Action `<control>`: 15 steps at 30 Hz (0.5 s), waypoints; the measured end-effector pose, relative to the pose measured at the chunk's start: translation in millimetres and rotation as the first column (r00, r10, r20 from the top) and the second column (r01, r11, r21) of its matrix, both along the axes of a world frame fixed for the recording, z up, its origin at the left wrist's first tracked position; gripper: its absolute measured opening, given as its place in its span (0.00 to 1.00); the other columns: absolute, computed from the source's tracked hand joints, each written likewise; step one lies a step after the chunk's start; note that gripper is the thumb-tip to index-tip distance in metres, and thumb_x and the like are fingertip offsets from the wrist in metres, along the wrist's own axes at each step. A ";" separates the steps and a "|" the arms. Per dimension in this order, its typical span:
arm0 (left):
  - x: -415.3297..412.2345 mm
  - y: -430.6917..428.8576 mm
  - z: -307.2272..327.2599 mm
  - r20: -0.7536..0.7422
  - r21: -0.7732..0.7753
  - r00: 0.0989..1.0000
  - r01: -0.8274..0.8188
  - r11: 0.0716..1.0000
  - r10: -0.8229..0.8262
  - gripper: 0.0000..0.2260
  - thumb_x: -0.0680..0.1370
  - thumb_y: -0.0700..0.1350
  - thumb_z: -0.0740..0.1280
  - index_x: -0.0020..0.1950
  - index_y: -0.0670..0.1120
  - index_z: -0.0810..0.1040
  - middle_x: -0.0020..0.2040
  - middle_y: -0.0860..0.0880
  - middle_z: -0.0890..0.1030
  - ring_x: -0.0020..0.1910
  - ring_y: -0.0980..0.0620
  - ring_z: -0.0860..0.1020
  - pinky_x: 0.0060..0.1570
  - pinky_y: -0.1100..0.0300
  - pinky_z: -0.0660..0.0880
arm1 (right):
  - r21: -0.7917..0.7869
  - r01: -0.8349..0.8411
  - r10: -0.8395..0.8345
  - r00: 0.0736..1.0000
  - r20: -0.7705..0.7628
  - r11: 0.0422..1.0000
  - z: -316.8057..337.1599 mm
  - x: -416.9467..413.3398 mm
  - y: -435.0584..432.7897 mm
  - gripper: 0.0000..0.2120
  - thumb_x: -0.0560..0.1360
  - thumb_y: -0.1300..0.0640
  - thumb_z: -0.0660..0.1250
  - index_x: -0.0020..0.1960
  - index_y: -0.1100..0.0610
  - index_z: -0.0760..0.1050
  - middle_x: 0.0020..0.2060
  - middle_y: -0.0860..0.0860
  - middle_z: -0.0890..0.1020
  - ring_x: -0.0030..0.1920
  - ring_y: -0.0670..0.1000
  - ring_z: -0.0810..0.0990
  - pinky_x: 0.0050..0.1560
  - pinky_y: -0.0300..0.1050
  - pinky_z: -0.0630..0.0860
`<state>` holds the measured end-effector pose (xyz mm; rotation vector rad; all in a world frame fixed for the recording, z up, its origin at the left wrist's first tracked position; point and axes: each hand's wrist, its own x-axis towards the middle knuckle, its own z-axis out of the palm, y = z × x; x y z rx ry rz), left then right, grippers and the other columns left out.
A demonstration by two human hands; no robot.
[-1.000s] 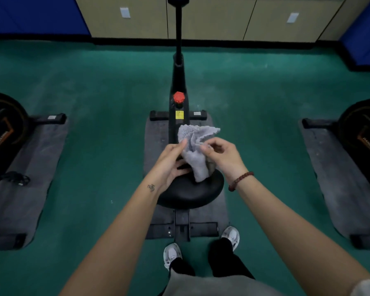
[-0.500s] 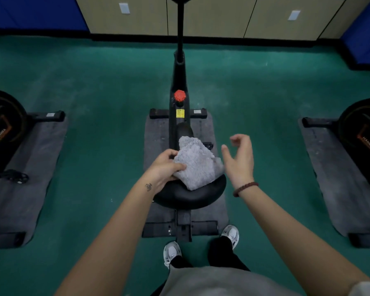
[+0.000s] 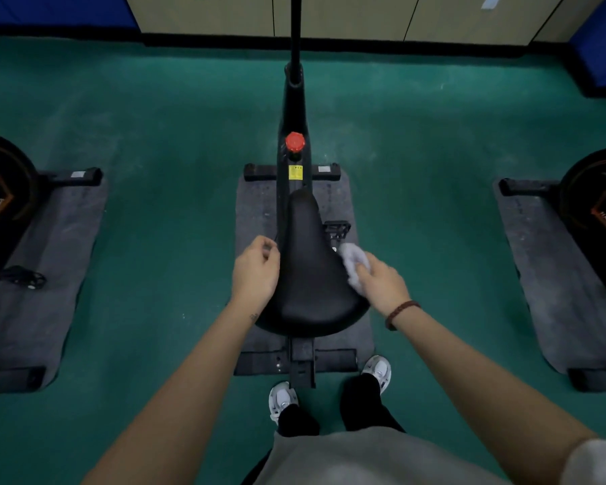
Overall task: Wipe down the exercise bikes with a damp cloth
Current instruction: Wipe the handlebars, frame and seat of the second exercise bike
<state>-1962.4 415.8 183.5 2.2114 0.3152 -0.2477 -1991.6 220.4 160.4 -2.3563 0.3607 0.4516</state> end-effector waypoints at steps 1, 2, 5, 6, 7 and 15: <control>-0.6 0.1 -2.1 0.013 0.005 1.000 0.006 1.000 -0.006 0.09 0.79 0.42 0.57 0.54 0.42 0.75 0.46 0.49 0.76 0.45 0.50 0.72 0.44 0.60 0.66 | 0.063 0.102 -0.097 0.993 -0.074 0.993 -4.1 -3.6 -12.7 0.20 0.78 0.49 0.54 0.67 0.55 0.70 0.61 0.58 0.76 0.59 0.59 0.75 0.56 0.47 0.69; -1.1 0.3 -4.3 0.029 0.006 1.000 0.006 1.000 -0.006 0.09 0.79 0.41 0.57 0.54 0.42 0.75 0.46 0.49 0.76 0.45 0.50 0.73 0.44 0.60 0.67 | 0.067 0.164 -0.155 0.980 -0.122 0.984 -8.2 -8.6 -23.2 0.19 0.79 0.50 0.54 0.64 0.58 0.72 0.60 0.59 0.77 0.57 0.59 0.75 0.55 0.47 0.70; -2.9 1.5 -7.5 0.076 0.006 0.997 -0.014 1.000 0.014 0.09 0.79 0.40 0.57 0.53 0.42 0.76 0.46 0.47 0.77 0.44 0.49 0.73 0.43 0.59 0.68 | -0.035 0.295 -0.295 0.955 -0.008 0.955 -16.8 -23.7 -39.8 0.16 0.79 0.54 0.54 0.60 0.61 0.72 0.54 0.61 0.79 0.51 0.58 0.76 0.49 0.47 0.70; -2.8 2.0 -8.1 0.085 0.006 0.996 -0.020 1.000 0.019 0.09 0.79 0.39 0.57 0.52 0.41 0.76 0.45 0.47 0.77 0.44 0.49 0.73 0.43 0.59 0.67 | -0.003 0.365 -0.364 0.928 0.081 0.931 -12.6 -26.5 -38.6 0.16 0.79 0.53 0.55 0.60 0.60 0.72 0.52 0.60 0.80 0.50 0.58 0.77 0.48 0.47 0.71; -2.7 2.2 -8.2 0.089 0.006 0.996 -0.025 1.000 0.024 0.09 0.78 0.39 0.57 0.52 0.41 0.76 0.45 0.47 0.77 0.43 0.49 0.73 0.42 0.59 0.67 | 0.074 0.407 -0.414 0.892 0.180 0.910 -6.4 -29.1 -33.8 0.16 0.78 0.51 0.55 0.60 0.58 0.73 0.49 0.57 0.80 0.49 0.58 0.78 0.48 0.48 0.72; -4.9 -12.2 -15.2 0.126 0.114 0.992 -0.045 0.992 0.030 0.09 0.78 0.40 0.57 0.52 0.42 0.76 0.51 0.43 0.79 0.52 0.43 0.75 0.53 0.50 0.71 | -0.291 -0.168 0.256 0.921 0.295 0.942 0.9 -45.7 47.4 0.28 0.71 0.40 0.48 0.70 0.42 0.63 0.73 0.51 0.62 0.70 0.60 0.59 0.70 0.60 0.55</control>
